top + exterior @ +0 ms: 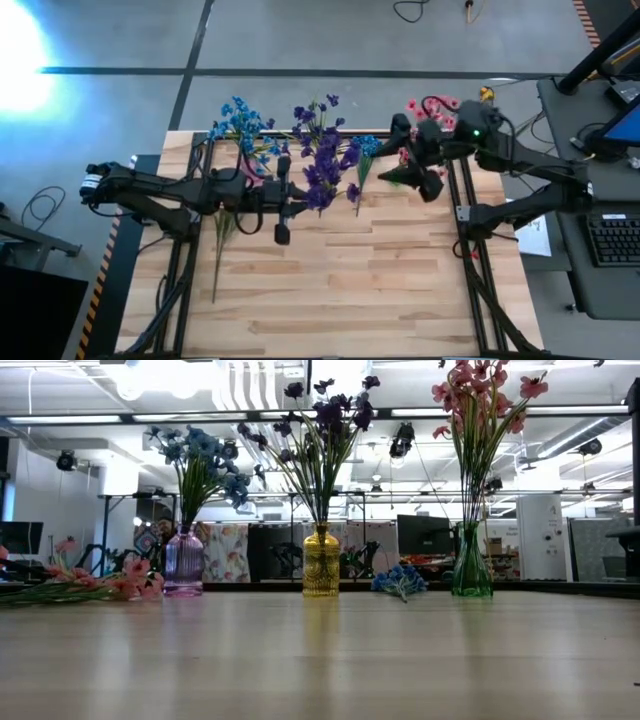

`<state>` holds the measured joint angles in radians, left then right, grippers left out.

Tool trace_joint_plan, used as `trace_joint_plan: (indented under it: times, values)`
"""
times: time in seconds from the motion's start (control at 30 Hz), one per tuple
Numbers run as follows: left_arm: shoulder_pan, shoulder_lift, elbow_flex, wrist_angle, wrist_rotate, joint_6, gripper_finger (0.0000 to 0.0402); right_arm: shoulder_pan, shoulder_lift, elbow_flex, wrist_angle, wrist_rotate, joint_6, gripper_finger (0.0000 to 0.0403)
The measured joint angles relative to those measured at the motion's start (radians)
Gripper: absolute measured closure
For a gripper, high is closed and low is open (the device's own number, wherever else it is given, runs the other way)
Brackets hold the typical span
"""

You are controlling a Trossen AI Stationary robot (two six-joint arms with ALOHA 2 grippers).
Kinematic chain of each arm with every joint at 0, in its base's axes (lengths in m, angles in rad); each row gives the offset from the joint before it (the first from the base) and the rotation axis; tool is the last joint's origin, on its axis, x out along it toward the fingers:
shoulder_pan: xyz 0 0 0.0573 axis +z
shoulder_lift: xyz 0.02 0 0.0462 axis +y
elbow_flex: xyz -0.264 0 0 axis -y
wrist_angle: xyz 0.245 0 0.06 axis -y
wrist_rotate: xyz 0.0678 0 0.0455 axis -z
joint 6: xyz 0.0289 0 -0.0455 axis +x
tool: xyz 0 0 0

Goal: Sort flowers into vase by color
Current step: Put the violet flowers into the yellow vase

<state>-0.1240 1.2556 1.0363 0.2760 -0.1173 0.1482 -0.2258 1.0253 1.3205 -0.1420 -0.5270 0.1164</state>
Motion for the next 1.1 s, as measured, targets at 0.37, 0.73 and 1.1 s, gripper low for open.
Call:
trace_joint_plan:
  times: [0.37,0.73,1.1]
  values:
    - [-0.048,0.001,0.0,0.002,0.004,-0.009,0.0401,0.178,0.03,0.083,-0.097,0.25,-0.102,0.0161]
    - [-0.087,0.037,-0.001,0.062,0.005,-0.026,0.0401,0.355,0.146,0.088,-0.086,0.424,-0.167,0.0161]
    - [-0.095,0.056,-0.002,0.158,0.005,-0.027,0.0401,0.399,0.291,0.195,-0.054,0.504,-0.131,0.0158]
